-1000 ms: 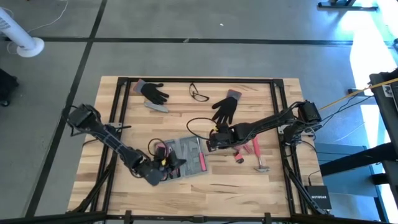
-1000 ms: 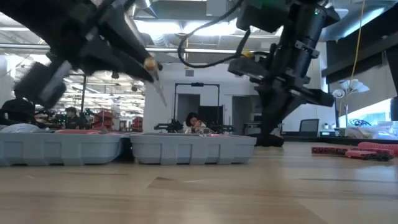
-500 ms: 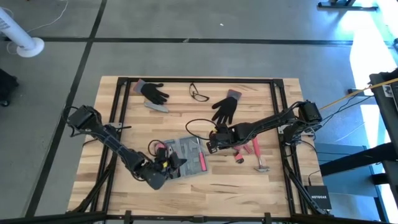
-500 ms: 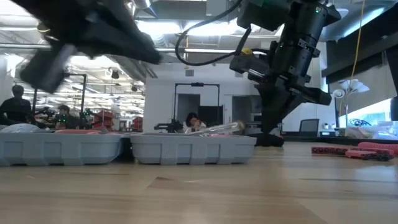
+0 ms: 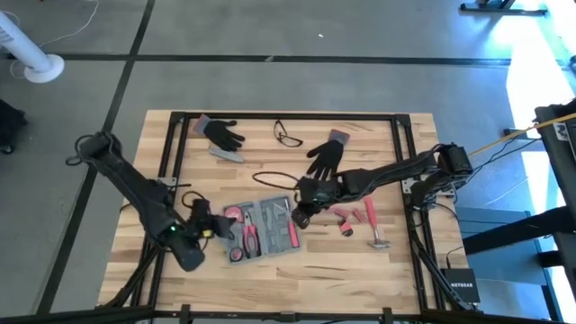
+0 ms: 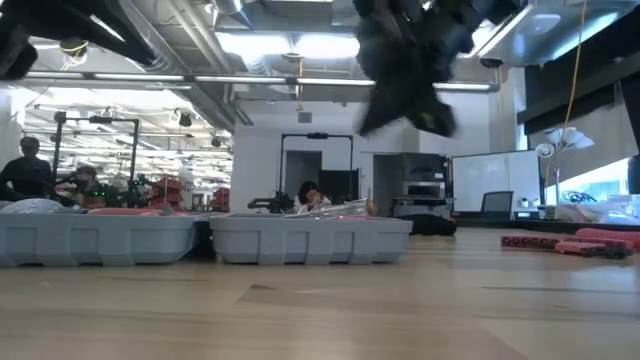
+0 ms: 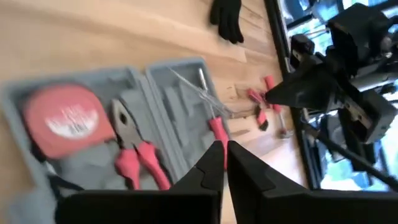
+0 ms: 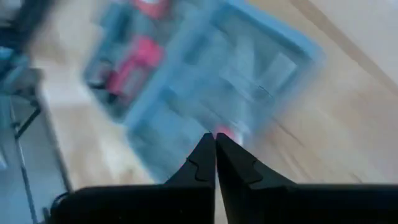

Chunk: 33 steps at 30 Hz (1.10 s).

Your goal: Prefit tool cases

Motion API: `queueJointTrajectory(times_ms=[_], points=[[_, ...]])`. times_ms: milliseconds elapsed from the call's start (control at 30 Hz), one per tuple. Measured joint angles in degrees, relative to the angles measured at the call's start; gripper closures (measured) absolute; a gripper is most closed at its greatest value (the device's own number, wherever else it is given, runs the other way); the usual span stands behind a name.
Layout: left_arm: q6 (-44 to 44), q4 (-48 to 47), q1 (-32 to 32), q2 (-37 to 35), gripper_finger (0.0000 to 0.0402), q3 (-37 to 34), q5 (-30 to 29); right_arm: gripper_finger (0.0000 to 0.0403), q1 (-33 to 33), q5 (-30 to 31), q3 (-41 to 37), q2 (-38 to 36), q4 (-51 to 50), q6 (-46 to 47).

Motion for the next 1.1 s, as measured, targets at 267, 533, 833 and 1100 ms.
queueJointTrajectory(times_ms=[267, 533, 833, 1100], points=[[11.29, -8.09, 1.84, -2.44, 0.0341, -0.02, 5.89, 0.0269, 0.02, 1.96, 11.61, 10.69, -10.57, -15.07], [30.46, -11.77, 5.32, -1.91, 0.0298, -1.10, 15.53, 0.0184, 0.39, 5.40, 19.93, 16.43, -21.23, -19.78], [31.01, -9.72, 6.96, -1.94, 0.0295, -9.75, 22.66, 0.0215, 0.04, 7.83, 20.45, 17.15, -24.17, -13.22], [29.67, 0.03, 5.84, -2.04, 0.0295, -11.93, 24.85, 0.0220, 0.98, 2.71, 20.45, 20.22, -20.72, -10.24]])
